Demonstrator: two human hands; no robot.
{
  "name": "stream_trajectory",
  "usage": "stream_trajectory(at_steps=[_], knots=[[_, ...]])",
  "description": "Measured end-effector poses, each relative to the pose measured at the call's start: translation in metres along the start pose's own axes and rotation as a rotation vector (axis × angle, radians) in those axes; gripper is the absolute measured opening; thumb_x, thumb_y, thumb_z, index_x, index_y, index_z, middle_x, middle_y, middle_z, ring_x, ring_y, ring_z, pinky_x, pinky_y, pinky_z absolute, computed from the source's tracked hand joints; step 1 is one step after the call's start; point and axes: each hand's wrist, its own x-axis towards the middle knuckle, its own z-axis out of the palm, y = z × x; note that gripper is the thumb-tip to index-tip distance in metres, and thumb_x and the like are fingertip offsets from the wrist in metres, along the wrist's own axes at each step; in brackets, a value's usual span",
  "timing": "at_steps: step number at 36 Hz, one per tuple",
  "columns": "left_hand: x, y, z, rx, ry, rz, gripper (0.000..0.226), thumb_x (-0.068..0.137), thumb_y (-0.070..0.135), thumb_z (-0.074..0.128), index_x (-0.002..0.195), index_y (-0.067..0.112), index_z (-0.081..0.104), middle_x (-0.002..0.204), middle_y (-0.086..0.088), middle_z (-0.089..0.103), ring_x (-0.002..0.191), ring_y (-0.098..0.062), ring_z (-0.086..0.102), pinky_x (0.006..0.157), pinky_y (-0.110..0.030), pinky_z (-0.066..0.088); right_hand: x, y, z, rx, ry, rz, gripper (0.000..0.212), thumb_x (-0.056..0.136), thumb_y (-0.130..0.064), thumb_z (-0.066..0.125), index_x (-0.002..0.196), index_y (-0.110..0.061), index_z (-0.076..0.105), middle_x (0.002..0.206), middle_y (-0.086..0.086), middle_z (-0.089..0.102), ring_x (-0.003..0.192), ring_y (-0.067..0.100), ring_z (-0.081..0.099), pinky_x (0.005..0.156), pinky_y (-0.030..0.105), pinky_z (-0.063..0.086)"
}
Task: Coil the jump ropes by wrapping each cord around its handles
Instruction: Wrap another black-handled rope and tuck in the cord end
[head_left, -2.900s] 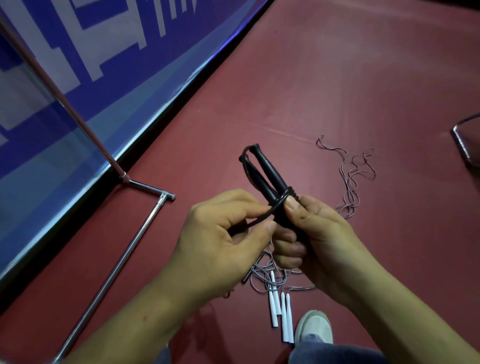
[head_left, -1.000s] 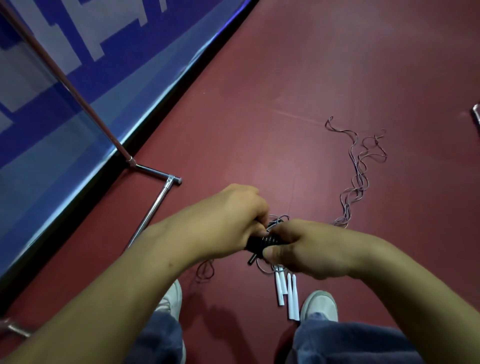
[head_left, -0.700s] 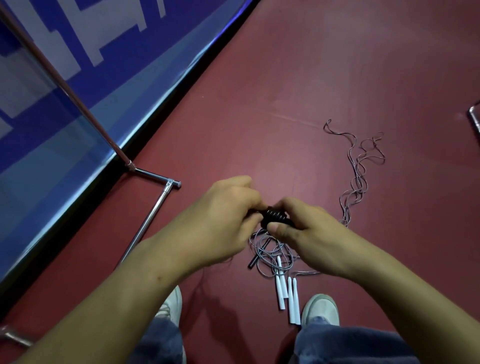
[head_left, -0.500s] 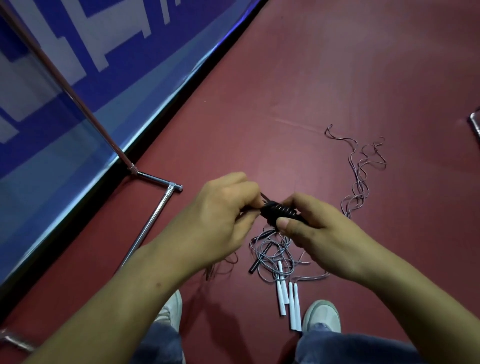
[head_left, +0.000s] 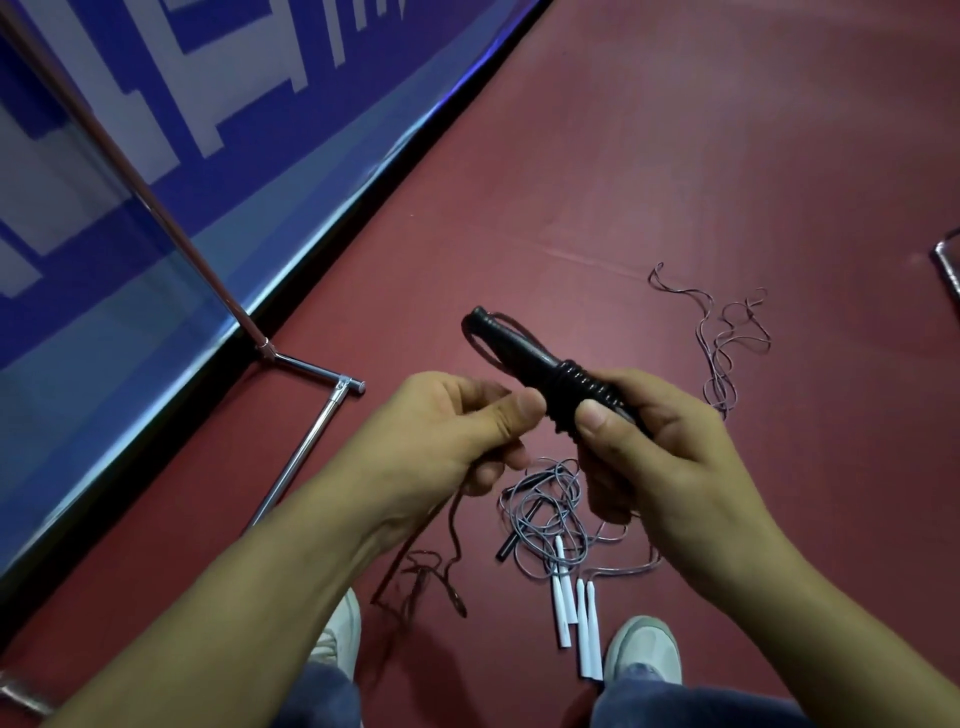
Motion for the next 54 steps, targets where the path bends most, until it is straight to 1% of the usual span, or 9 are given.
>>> stream_trajectory(at_steps=[10,19,23,35,38,44,47,49,54], knots=[[0.003,-0.001,0.002,0.074,0.053,0.314,0.038,0.077,0.053,0.073,0.085,0.016,0.074,0.056,0.008,0.047,0.053,-0.013,0.038,0.053,-0.028,0.032,-0.004,-0.012,-0.002,0.629,-0.316,0.238,0.018,0.096,-0.023,0.057,0.093,-0.007,0.066,0.061,0.004,0.035,0.042,0.009,0.029,0.045,0.022,0.036],[0.001,0.005,-0.002,-0.169,-0.193,0.297,0.046,0.086,0.020,0.072,0.126,0.002,0.061,0.092,-0.001,0.066,0.054,-0.011,0.038,0.057,-0.025,0.034,-0.001,-0.009,-0.002,1.009,-0.549,0.398,0.029,0.109,-0.022,0.044,0.134,-0.013,0.033,0.067,0.005,0.047,0.049,0.012,0.033,0.049,0.025,0.044],[-0.002,0.008,-0.003,-0.353,-0.391,0.210,0.057,0.087,0.019,0.058,0.144,0.017,0.050,0.143,-0.008,0.060,0.046,-0.003,0.036,0.054,-0.023,0.032,-0.001,-0.008,0.002,1.052,-0.571,0.417,0.027,0.110,-0.023,0.040,0.134,-0.012,0.031,0.068,0.004,0.034,0.051,0.012,0.033,0.052,0.026,0.043],[-0.003,0.008,-0.009,-0.328,-0.422,0.189,0.042,0.086,0.019,0.067,0.127,0.015,0.066,0.131,-0.025,0.060,0.046,-0.004,0.031,0.055,-0.030,0.020,-0.002,-0.008,0.001,1.060,-0.571,0.461,0.023,0.109,-0.023,0.043,0.129,-0.016,0.036,0.070,0.007,0.051,0.049,0.013,0.038,0.052,0.026,0.045],[-0.004,0.009,-0.008,-0.286,-0.307,0.212,0.040,0.080,0.019,0.073,0.119,0.010,0.070,0.103,-0.022,0.054,0.045,-0.006,0.031,0.051,-0.026,0.025,-0.001,-0.008,0.001,0.957,-0.517,0.496,0.023,0.102,-0.027,0.059,0.115,-0.013,0.047,0.068,0.007,0.049,0.048,0.013,0.048,0.050,0.028,0.048],[-0.006,0.008,0.000,-0.188,-0.061,0.201,0.024,0.088,-0.003,0.068,0.109,0.009,0.072,0.097,-0.040,0.059,0.048,-0.013,0.026,0.053,-0.036,0.017,0.003,-0.007,0.009,0.392,-0.096,0.355,0.045,0.081,-0.028,0.060,0.115,0.002,0.056,0.083,0.012,0.064,0.066,0.027,0.062,0.057,0.037,0.055],[-0.002,0.005,0.005,-0.197,0.021,0.193,0.021,0.088,-0.007,0.067,0.104,0.006,0.072,0.070,-0.013,0.058,0.047,-0.012,0.026,0.055,-0.039,0.016,0.001,-0.003,0.010,0.063,-0.064,0.280,0.053,0.067,-0.022,0.072,0.118,-0.010,0.062,0.094,0.005,0.071,0.082,0.022,0.069,0.070,0.041,0.059],[0.000,0.003,0.008,-0.171,0.060,0.196,0.018,0.088,-0.004,0.070,0.102,0.005,0.073,0.072,-0.017,0.056,0.046,-0.014,0.028,0.055,-0.040,0.018,-0.001,-0.001,0.014,-0.318,-0.049,0.209,0.044,0.070,-0.025,0.073,0.113,-0.022,0.062,0.092,-0.001,0.071,0.081,0.015,0.069,0.075,0.044,0.060],[-0.002,-0.006,0.012,0.058,0.089,0.232,0.010,0.084,0.009,0.080,0.093,0.013,0.078,0.065,-0.026,0.062,0.047,-0.015,0.046,0.052,-0.026,0.042,0.003,0.002,0.029,-0.624,0.146,0.127,0.013,0.080,-0.025,0.073,0.085,-0.016,0.065,0.061,-0.007,0.062,0.048,0.010,0.048,0.044,0.021,0.039]])
